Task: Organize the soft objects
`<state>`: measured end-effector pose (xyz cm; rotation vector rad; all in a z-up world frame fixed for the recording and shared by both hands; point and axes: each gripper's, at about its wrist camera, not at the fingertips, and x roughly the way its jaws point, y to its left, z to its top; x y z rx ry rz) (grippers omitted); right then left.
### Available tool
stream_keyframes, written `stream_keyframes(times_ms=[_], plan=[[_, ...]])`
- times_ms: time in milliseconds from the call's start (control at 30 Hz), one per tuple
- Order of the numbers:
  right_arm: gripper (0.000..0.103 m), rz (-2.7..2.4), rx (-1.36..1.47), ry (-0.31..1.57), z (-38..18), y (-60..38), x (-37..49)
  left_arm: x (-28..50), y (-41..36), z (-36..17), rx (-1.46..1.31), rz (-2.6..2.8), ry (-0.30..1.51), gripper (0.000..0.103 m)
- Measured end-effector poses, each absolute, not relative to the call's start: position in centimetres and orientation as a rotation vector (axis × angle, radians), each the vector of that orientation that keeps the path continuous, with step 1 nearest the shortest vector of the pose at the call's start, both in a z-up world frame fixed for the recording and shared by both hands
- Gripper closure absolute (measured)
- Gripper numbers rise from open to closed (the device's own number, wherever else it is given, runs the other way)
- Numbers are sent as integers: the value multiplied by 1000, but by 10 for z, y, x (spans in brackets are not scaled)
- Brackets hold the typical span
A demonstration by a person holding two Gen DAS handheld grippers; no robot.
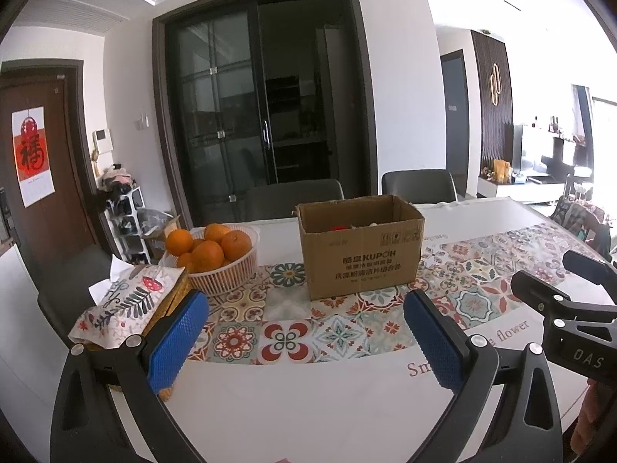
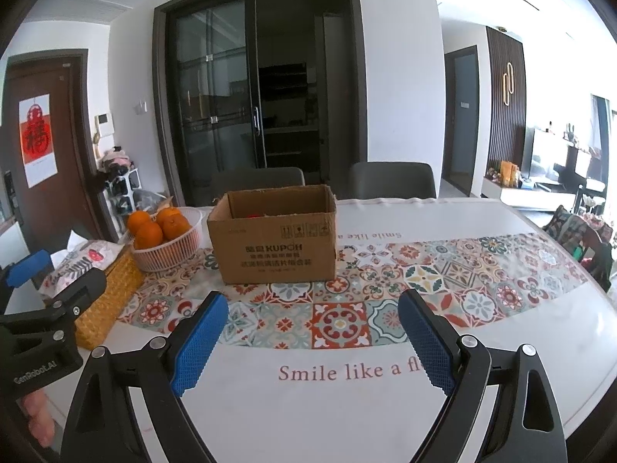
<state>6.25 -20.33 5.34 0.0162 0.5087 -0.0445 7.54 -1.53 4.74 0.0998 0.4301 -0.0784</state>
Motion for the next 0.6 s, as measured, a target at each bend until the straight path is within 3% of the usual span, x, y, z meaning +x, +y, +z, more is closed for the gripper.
stream_keyframes(times_ms=[600], plan=[[12,-41,17,492,58,-201,55,72,-16,49,83,-94,425,0]])
